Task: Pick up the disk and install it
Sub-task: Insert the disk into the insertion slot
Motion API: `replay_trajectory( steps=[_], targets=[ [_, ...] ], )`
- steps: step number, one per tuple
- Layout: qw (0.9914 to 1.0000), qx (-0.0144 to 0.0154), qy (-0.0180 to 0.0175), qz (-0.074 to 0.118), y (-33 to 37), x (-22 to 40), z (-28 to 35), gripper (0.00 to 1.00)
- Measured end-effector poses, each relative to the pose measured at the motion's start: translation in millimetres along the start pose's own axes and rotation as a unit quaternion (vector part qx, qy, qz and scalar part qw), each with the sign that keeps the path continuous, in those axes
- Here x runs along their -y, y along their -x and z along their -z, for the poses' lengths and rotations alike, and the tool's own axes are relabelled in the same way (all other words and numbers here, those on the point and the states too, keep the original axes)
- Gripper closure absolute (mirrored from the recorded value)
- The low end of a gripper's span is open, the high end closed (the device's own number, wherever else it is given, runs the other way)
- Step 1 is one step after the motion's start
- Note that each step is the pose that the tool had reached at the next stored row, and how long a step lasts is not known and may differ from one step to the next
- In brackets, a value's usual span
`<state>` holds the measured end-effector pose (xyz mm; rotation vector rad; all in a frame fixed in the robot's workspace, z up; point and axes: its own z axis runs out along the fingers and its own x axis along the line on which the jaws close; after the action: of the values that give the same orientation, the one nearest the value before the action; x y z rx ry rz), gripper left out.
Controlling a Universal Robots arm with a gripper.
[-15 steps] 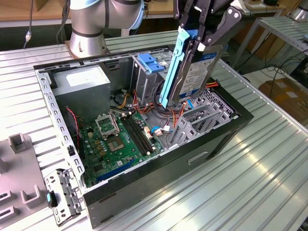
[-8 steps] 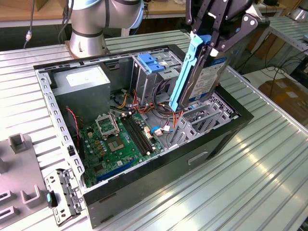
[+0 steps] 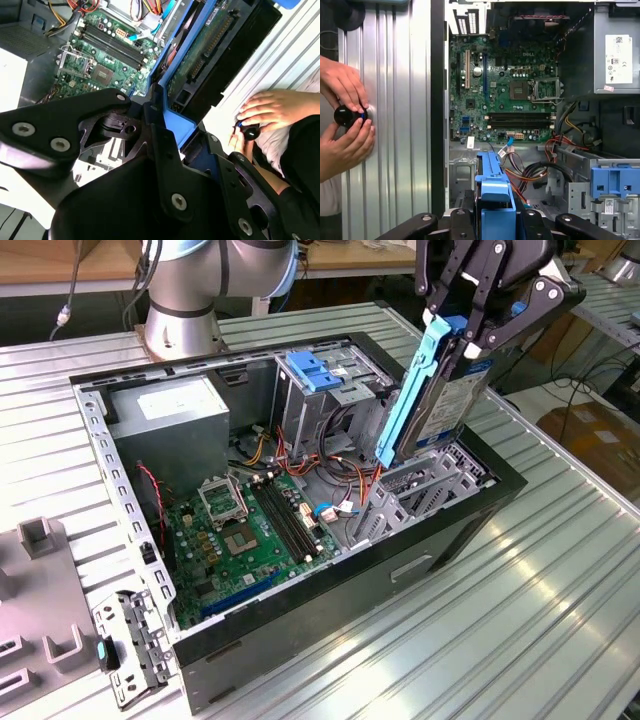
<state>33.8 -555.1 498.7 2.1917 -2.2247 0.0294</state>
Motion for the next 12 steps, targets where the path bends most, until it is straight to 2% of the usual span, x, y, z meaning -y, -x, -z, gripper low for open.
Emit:
replay_trajectory(
  steps=[4,8,12],
  targets=[
    [1.00000,0.0000,-0.0001,0.000,0.3,10.0,-5.2,0.63],
    [1.00000,0.0001,-0.0002,0.000,0.6,18.7,-14.3,0.63],
    [1.00000,-0.0001,-0.0002,0.000,0.9,22.7,-22.4,0.63]
  ],
)
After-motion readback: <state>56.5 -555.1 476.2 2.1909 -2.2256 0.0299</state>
